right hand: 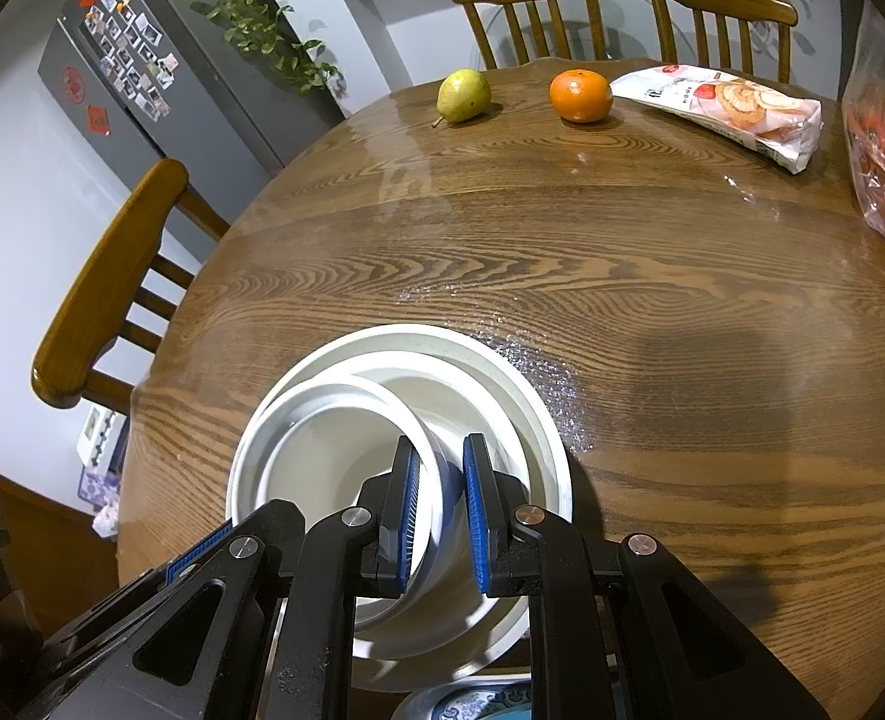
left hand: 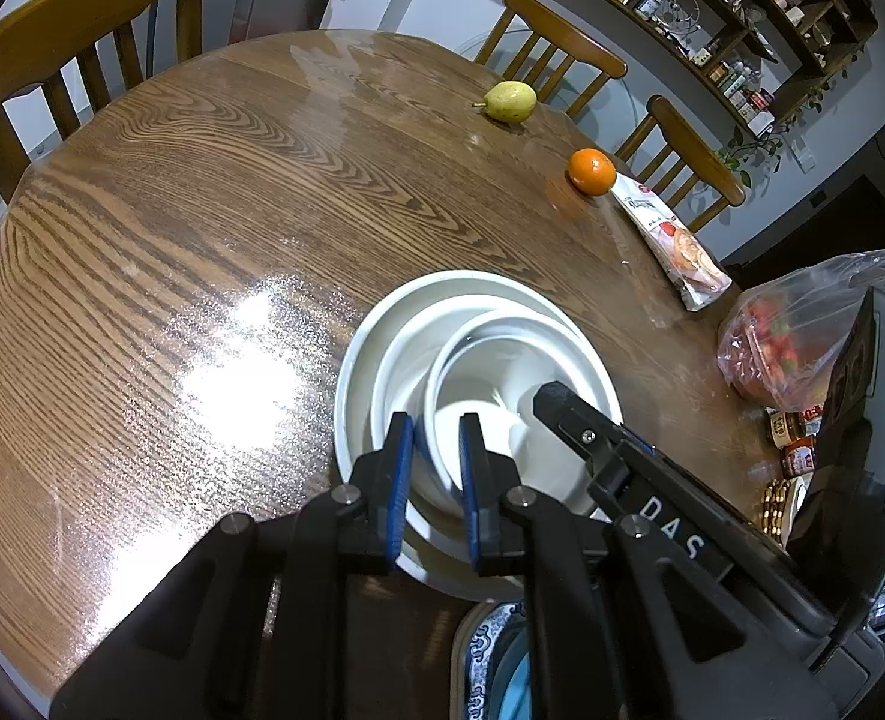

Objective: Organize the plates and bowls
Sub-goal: 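Lower the ramekin with both grippers into the medium white bowl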

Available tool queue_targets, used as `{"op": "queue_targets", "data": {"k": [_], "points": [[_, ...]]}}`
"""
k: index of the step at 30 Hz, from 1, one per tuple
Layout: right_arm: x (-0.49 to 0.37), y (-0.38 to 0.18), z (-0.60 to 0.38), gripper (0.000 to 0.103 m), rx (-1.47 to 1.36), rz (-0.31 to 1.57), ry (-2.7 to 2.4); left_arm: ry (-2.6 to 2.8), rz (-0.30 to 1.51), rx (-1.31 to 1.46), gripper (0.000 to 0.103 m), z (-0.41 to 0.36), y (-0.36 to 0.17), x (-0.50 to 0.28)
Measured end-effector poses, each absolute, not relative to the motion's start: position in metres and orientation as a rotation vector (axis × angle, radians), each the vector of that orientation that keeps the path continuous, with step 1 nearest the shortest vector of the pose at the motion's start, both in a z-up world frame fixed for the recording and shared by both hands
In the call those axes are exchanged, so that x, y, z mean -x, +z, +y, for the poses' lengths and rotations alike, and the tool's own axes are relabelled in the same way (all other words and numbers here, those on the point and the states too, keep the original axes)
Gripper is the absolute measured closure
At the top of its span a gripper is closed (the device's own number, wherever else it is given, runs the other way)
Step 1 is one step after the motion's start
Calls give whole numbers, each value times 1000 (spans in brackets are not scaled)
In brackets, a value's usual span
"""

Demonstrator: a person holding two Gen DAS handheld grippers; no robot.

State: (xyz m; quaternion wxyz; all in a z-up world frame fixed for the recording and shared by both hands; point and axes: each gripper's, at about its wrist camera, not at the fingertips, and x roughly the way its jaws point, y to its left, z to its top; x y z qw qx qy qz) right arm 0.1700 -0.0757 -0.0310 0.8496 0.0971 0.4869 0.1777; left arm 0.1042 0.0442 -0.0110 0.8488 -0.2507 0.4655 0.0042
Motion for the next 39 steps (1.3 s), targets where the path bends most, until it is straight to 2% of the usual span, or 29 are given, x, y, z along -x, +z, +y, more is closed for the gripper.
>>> {"op": "queue_targets", "data": {"k": [13,16,21,27,28,31,33,35,37,39], "points": [[-170,-30,-76,86,-192,1013,365,-19,989,565,91,52,-12,-105],[-169,-28,-77,86,-189,1002,357,-28,983,576,85,55,-11,-104],[-167,-23,-80,86,-183,982,348,-18,974,546,83,52,-4,-99],[-166,-17,-89,86,-213,962,355,-33,953,538,67,53,3,-97],[-166,-15,-92,84,-225,955,363,-35,948,540,65,53,5,-96],[-166,-13,-99,62,-258,945,365,-39,927,544,59,55,11,-93],[-166,-11,-103,55,-282,935,371,-45,907,553,49,58,15,-89],[-166,-9,-107,43,-300,932,380,-53,887,564,31,60,18,-87],[-165,-9,-108,36,-307,932,398,-48,870,567,27,63,21,-85],[-165,-9,-109,34,-316,936,413,-51,866,569,26,64,23,-83]]}}
